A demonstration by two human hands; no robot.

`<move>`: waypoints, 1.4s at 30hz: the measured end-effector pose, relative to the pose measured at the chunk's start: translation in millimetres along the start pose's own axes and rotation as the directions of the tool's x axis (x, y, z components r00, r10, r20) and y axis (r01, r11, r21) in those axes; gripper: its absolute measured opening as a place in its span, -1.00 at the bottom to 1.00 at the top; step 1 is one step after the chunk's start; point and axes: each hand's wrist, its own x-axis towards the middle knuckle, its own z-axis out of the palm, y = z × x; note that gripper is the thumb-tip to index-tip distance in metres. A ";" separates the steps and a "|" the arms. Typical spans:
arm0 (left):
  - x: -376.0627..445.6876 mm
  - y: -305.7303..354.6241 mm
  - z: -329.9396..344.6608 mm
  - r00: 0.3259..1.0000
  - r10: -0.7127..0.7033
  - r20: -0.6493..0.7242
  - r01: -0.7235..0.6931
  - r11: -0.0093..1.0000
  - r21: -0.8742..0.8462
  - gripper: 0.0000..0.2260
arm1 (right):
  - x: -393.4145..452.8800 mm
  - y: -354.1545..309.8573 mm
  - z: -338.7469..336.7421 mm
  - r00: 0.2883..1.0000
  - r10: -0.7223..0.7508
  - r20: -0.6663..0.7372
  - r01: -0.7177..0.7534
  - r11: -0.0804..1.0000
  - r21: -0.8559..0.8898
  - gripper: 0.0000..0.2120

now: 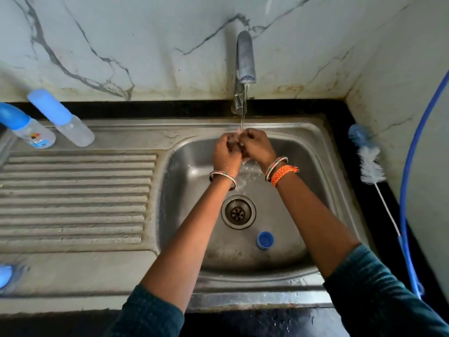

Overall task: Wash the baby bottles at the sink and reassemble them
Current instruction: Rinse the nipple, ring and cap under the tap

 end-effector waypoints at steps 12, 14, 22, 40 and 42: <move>-4.0 4.0 -9.8 0.942 0.316 -0.113 -0.298 0.942 0.151 -0.79 | 1.7 -17.1 3.2 0.996 0.063 0.065 -0.073 0.984 0.165 -0.79; 3.7 3.8 -15.3 0.945 0.308 -0.109 -0.290 0.945 0.153 -0.80 | -0.2 -16.5 -3.0 0.986 0.094 0.139 -0.122 0.969 0.213 -0.91; -5.7 8.4 -11.3 0.942 0.329 -0.063 -0.330 0.944 -0.007 -0.80 | 3.5 -18.2 -7.2 0.985 0.165 0.049 -0.173 0.949 0.263 -0.61; 9.3 2.3 -10.0 0.993 -0.100 0.069 0.108 0.988 -0.114 -0.80 | 6.1 -5.0 -6.6 0.988 0.113 -0.105 -0.107 0.992 0.062 -0.52; 12.5 2.1 -8.4 0.990 -0.124 0.068 0.128 0.990 -0.063 -0.83 | 3.2 -5.9 -4.1 0.993 0.030 -0.118 -0.041 0.995 -0.095 -0.48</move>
